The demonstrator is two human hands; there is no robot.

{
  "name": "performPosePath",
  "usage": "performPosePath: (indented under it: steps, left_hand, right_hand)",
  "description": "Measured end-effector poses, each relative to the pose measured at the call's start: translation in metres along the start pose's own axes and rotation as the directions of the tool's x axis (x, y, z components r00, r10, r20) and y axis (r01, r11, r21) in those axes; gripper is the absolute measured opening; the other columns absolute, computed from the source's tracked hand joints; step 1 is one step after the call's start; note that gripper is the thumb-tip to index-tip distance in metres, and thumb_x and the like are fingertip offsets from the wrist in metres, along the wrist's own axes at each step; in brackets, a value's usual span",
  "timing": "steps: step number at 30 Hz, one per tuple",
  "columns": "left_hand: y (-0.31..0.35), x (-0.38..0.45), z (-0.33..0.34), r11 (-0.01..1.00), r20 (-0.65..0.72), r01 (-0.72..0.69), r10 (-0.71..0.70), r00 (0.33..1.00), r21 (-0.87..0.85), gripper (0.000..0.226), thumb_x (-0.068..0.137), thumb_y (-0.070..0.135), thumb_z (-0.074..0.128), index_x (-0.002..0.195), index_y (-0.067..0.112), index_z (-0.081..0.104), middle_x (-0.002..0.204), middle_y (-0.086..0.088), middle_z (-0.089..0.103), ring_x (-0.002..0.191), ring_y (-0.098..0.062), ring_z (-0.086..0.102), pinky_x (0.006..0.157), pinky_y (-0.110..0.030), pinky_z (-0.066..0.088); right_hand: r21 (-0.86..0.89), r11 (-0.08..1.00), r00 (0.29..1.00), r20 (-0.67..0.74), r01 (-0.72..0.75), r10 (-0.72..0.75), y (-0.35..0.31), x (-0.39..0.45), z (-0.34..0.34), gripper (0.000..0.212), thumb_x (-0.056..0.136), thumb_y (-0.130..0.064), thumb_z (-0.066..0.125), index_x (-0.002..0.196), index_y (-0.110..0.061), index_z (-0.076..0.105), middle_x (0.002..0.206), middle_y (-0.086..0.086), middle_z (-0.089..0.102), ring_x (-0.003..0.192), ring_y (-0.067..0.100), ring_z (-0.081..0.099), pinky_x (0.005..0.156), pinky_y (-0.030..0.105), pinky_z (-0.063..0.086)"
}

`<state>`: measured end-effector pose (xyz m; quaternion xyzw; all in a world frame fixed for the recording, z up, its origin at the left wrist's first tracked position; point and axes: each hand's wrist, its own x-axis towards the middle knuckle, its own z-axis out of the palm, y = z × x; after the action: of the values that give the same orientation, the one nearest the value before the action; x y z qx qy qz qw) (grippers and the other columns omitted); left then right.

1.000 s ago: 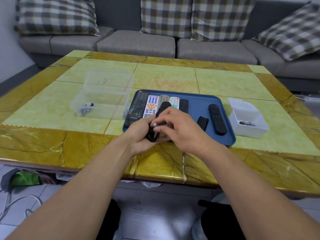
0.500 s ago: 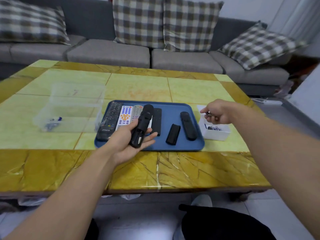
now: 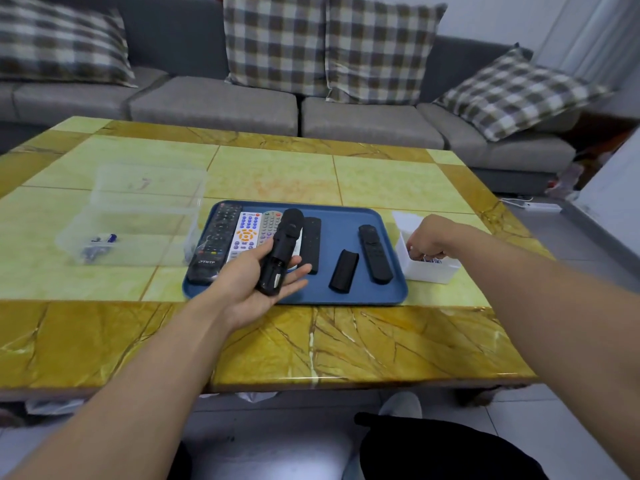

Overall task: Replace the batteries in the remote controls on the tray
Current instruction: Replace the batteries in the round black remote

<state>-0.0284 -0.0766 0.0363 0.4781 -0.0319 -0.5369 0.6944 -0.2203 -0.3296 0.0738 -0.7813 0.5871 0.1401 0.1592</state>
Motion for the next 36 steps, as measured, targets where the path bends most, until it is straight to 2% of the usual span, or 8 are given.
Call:
performPosePath:
  steps: [7,12,18,23,26,29,32,36]
  left_hand:
    - [0.001,-0.001,-0.001,1.0,-0.009,0.001,-0.001,1.0,-0.011,0.04,0.106,0.033,0.048,0.133,0.005,0.059,0.101,-0.019,0.073,0.096,-0.04,0.074,0.088,-0.055,0.057]
    - [0.003,-0.006,-0.001,1.0,-0.026,-0.009,0.009,1.0,0.012,0.038,0.107,0.033,0.046,0.133,0.007,0.059,0.095,-0.017,0.077,0.092,-0.037,0.076,0.086,-0.052,0.058]
    - [0.011,-0.009,-0.006,0.998,-0.059,-0.052,0.053,0.997,0.028,0.039,0.109,0.033,0.041,0.13,0.006,0.06,0.108,-0.014,0.076,0.089,-0.028,0.077,0.083,-0.045,0.059]
    - [0.019,-0.018,-0.015,0.991,-0.134,-0.128,0.123,0.983,-0.031,0.042,0.109,0.035,0.04,0.117,0.003,0.065,0.099,-0.011,0.077,0.092,-0.025,0.074,0.089,-0.044,0.059]
    - [0.032,-0.026,-0.03,0.959,-0.234,-0.249,0.213,0.948,-0.135,0.037,0.109,0.033,0.04,0.111,0.005,0.064,0.087,-0.009,0.074,0.077,-0.022,0.071,0.079,-0.039,0.06]
    - [0.047,-0.032,-0.052,0.921,-0.345,-0.355,0.286,0.894,-0.157,0.038,0.109,0.034,0.041,0.108,0.004,0.065,0.076,-0.006,0.072,0.064,-0.018,0.067,0.07,-0.034,0.056]
    - [0.065,-0.038,-0.087,0.876,-0.455,-0.473,0.386,0.802,-0.09,0.034,0.109,0.033,0.041,0.113,0.008,0.065,0.082,-0.004,0.074,0.069,-0.018,0.068,0.073,-0.033,0.058]
    - [0.079,-0.049,-0.12,0.825,-0.487,-0.565,0.491,0.722,-0.007,0.032,0.11,0.032,0.039,0.116,0.014,0.064,0.09,-0.005,0.076,0.078,-0.02,0.07,0.077,-0.035,0.061]
  right_hand:
    - [0.013,1.0,0.996,-0.081,0.027,-0.026,-0.002,0.005,0.017,0.024,0.09,0.001,0.046,0.068,-0.009,0.042,0.084,0.013,0.042,0.08,0.026,0.042,0.052,0.029,0.031]
    - [0.067,0.997,0.991,-0.129,0.03,-0.021,0.004,0.007,0.015,0.003,0.083,-0.003,0.056,0.082,-0.003,0.059,0.083,0.015,0.053,0.071,0.027,0.049,0.06,0.031,0.039]
    - [-0.01,1.0,0.977,-0.212,0.011,-0.013,-0.006,0.001,-0.008,0.012,0.09,-0.021,0.063,0.096,-0.013,0.069,0.086,0.002,0.07,0.065,0.019,0.061,0.059,0.023,0.045]
    - [-0.041,0.96,0.845,-0.465,0.277,-0.264,-0.064,-0.033,-0.034,0.015,0.084,-0.017,0.064,0.077,-0.029,0.07,0.084,-0.002,0.069,0.071,0.021,0.064,0.061,0.028,0.049]
    - [0.017,0.852,0.791,-0.381,0.523,-0.478,-0.13,-0.06,-0.02,0.017,0.085,-0.024,0.067,0.071,-0.034,0.069,0.08,-0.009,0.071,0.074,0.016,0.066,0.067,0.033,0.056]
    - [0.015,0.717,0.683,-0.316,0.697,-0.658,-0.194,-0.08,0.012,0.009,0.088,-0.023,0.069,0.085,-0.031,0.073,0.088,-0.008,0.071,0.085,0.016,0.066,0.078,0.032,0.055]
    - [0.071,0.543,0.541,-0.264,0.837,-0.799,-0.266,-0.1,0.047,0.02,0.094,-0.015,0.064,0.11,-0.019,0.075,0.109,-0.002,0.073,0.1,0.015,0.065,0.085,0.023,0.048]
    - [0.176,0.445,0.475,-0.209,0.878,-0.855,-0.341,-0.116,0.08,0.026,0.099,-0.01,0.056,0.116,-0.017,0.074,0.118,0.0,0.072,0.106,0.014,0.064,0.081,0.018,0.04]
